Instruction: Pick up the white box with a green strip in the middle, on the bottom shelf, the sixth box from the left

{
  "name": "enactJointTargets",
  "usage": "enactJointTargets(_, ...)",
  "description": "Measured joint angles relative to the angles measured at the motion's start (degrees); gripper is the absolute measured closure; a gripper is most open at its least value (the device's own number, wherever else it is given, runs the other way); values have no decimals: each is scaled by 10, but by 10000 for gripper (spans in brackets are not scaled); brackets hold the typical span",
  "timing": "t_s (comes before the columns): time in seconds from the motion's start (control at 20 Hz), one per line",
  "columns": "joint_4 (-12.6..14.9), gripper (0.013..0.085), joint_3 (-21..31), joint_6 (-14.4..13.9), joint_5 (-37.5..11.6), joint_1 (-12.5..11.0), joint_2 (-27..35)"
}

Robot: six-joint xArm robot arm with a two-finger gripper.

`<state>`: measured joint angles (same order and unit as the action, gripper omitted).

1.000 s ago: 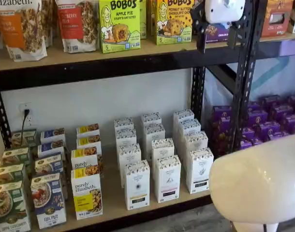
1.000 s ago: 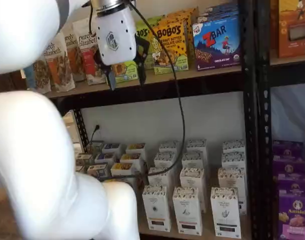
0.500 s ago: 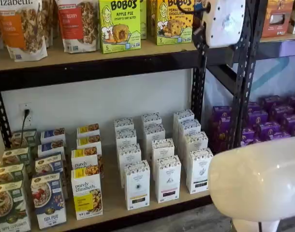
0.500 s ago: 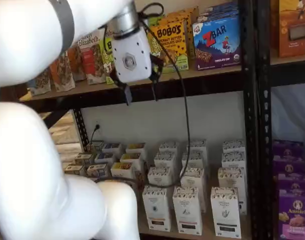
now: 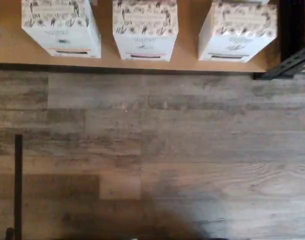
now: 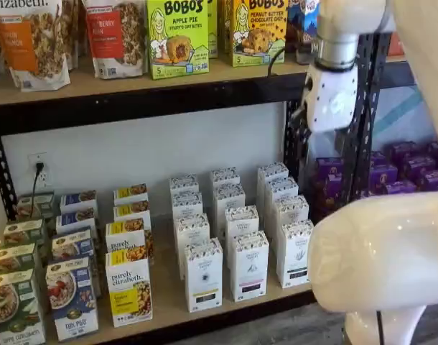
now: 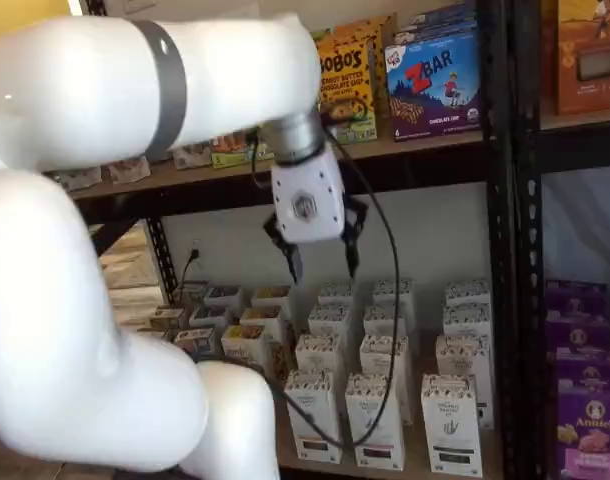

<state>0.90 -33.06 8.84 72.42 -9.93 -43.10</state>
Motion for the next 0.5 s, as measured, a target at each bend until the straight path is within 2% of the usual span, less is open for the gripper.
enactJointTargets(0.2, -14, 130, 44, 19, -68, -14, 33)
enactJointTargets(0.35, -6, 130, 84, 22, -149, -21, 61)
enactJointTargets(0.5, -7, 130, 102, 30, -203, -28, 93)
